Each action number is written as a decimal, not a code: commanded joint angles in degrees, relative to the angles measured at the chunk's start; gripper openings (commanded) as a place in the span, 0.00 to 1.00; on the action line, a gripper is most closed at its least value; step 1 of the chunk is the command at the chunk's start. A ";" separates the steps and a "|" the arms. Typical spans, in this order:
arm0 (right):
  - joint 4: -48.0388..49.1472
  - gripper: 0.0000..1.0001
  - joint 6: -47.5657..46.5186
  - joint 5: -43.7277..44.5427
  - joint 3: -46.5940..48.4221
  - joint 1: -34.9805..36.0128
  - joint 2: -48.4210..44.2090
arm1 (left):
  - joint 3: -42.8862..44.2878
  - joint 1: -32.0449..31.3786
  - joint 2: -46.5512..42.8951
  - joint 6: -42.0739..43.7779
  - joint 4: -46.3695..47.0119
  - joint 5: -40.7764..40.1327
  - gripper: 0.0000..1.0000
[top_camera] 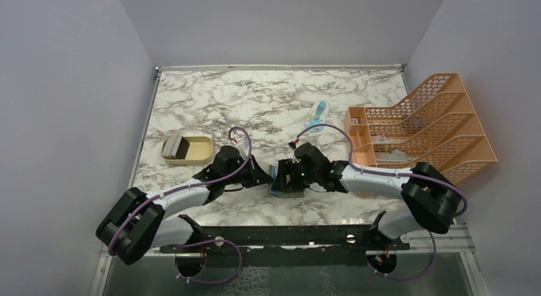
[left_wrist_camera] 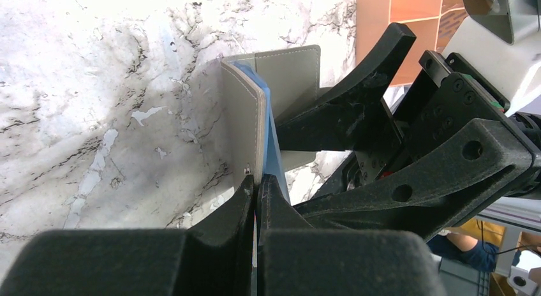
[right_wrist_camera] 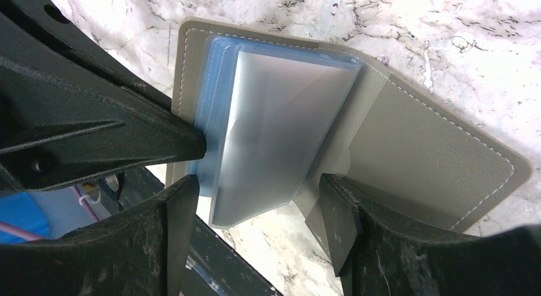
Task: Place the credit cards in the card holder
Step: Open the card holder at the center of the board.
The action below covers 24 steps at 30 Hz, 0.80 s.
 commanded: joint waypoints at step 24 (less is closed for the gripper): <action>-13.76 0.58 -0.54 17.39 1.71 0.44 -0.21 | -0.37 -0.38 0.50 -0.04 1.39 0.36 0.00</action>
